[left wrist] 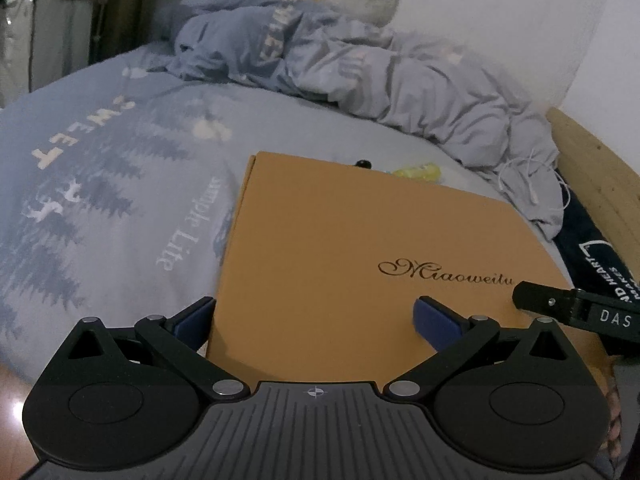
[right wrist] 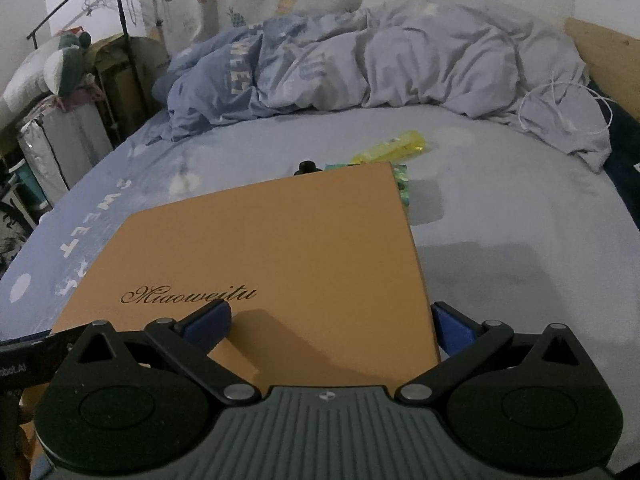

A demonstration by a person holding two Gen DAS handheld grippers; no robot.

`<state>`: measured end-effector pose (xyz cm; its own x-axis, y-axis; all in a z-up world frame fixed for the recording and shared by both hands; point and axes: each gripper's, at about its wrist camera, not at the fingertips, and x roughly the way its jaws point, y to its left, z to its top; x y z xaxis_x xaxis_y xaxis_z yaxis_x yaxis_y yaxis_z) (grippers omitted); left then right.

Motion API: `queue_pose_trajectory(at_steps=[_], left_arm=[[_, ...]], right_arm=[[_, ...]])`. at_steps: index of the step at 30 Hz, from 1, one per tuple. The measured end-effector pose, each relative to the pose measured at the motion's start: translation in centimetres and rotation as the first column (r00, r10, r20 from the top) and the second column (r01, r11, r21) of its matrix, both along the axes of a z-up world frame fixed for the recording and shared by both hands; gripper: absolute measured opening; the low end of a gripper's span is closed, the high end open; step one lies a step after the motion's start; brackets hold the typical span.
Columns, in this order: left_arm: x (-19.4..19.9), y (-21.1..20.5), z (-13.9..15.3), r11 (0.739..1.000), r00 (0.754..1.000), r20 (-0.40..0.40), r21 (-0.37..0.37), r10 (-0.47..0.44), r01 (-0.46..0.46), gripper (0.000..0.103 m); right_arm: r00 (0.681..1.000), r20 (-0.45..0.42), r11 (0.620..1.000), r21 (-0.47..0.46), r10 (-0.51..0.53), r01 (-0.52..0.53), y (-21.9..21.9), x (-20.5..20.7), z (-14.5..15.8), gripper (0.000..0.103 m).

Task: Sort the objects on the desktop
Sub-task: 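Carry the orange lid with both tools over the cardboard box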

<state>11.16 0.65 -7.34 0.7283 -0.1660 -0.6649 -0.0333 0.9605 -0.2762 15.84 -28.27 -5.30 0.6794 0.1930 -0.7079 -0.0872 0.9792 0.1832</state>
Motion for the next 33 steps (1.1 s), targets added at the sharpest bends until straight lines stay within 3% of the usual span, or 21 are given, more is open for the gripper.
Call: queue_pose_trajectory(at_steps=[5, 10, 27, 33], left_arm=[[-0.4, -0.6, 0.1, 0.999, 0.999, 0.031, 0.035, -0.017, 0.016, 0.103], [-0.3, -0.4, 0.2, 0.999, 0.999, 0.048, 0.022, -0.025, 0.024, 0.103], [0.5, 0.3, 0.0, 0.999, 0.998, 0.051, -0.001, -0.046, 0.046, 0.103], [1.0, 0.6, -0.3, 0.998, 0.997, 0.037, -0.002, -0.064, 0.064, 0.103]], right_arm=[[1.000, 0.004, 0.999, 0.046, -0.001, 0.001, -0.9, 0.1, -1.1, 0.103], [1.000, 0.005, 0.996, 0.083, -0.007, 0.007, -1.7, 0.2, -1.7, 0.103], [0.999, -0.032, 0.999, 0.049, 0.003, -0.001, -0.9, 2.8, -1.2, 0.103], [0.996, -0.082, 0.998, 0.055, 0.037, -0.032, -1.2, 3.6, -1.3, 0.103]])
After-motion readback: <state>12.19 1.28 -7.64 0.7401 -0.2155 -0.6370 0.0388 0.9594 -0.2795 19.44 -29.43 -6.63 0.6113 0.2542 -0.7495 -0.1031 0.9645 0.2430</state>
